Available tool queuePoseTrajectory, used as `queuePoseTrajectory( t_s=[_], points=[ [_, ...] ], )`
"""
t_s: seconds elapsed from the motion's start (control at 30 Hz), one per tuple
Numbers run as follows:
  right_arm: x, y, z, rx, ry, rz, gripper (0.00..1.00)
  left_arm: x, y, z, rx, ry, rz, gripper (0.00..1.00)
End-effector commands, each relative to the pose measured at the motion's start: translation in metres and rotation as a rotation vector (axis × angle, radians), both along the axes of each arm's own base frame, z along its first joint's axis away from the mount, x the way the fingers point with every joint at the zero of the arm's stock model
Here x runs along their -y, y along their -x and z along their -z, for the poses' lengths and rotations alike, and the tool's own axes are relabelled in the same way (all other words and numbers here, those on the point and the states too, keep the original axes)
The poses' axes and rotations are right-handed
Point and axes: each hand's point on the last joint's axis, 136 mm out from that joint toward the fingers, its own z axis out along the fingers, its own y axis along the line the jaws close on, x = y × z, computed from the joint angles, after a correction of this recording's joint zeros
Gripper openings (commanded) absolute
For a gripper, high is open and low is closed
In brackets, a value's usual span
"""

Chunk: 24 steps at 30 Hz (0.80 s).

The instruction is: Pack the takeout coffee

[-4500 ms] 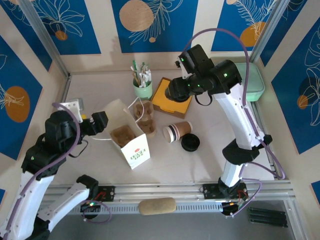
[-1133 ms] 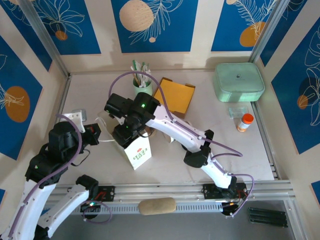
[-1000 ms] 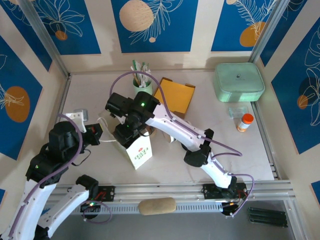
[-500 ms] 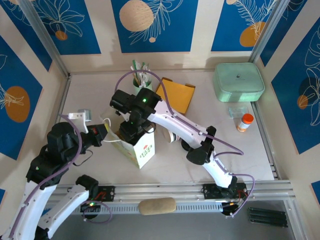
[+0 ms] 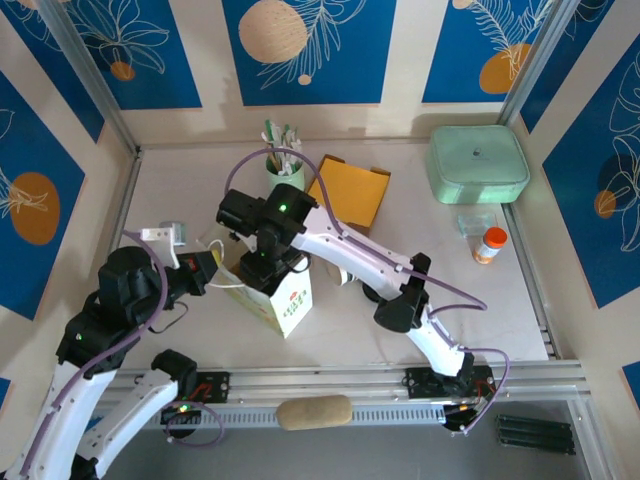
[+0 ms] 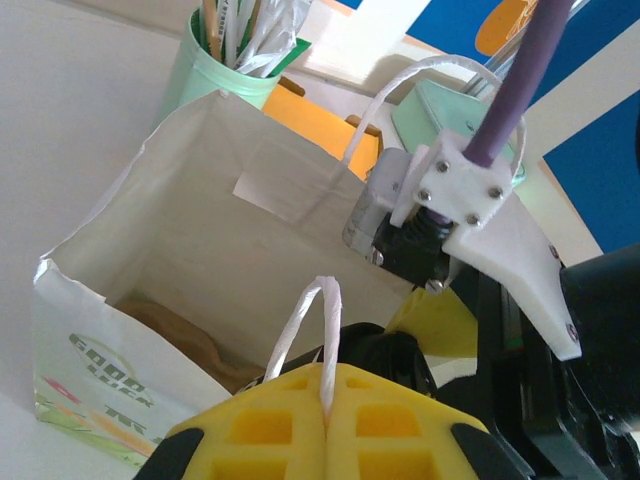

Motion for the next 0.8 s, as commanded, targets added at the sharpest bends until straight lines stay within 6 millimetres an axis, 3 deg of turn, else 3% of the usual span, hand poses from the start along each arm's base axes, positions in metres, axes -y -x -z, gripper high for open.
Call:
queuePoseTrajectory(
  t_s=[0.0,0.27,0.77],
  points=[
    [0.028,0.012,0.006,-0.008,0.149,-0.042,0.49,-0.001,0.0,0.0,0.008,0.011,-0.006,0.0],
    [0.016,0.008,0.01,0.016,0.134,-0.06,0.49,-0.003,0.002,0.002,0.004,0.002,-0.012,0.0],
    [0.02,0.019,0.023,-0.067,0.152,-0.104,0.49,-0.006,0.003,0.003,0.007,-0.007,-0.019,0.0]
  ],
)
